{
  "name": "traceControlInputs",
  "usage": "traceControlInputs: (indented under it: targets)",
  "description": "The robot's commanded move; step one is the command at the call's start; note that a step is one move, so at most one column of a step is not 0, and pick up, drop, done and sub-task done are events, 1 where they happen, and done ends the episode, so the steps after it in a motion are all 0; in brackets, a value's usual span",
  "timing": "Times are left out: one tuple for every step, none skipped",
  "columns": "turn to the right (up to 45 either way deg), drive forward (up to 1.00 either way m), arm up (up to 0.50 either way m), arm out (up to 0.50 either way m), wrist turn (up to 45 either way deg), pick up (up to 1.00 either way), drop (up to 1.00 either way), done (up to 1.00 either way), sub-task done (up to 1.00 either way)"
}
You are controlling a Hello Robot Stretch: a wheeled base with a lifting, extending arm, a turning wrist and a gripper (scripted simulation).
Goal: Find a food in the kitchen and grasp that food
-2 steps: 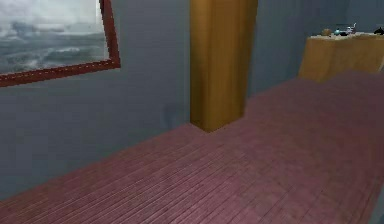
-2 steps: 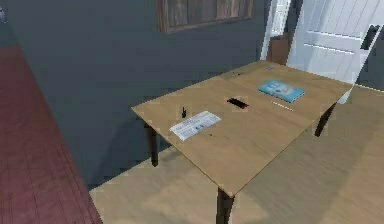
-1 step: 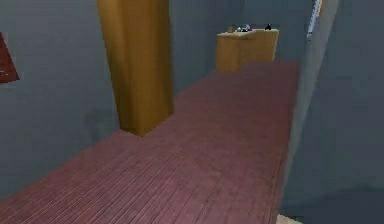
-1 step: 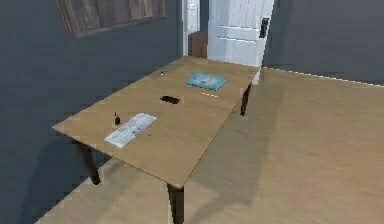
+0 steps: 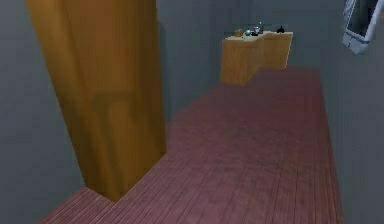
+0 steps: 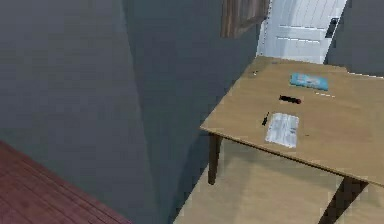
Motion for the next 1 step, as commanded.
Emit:
traceControlInputs:
  targets:
    - [12.0,0.00,0.00,0.00,0.0,0.00,0.00,0.00,0.00]
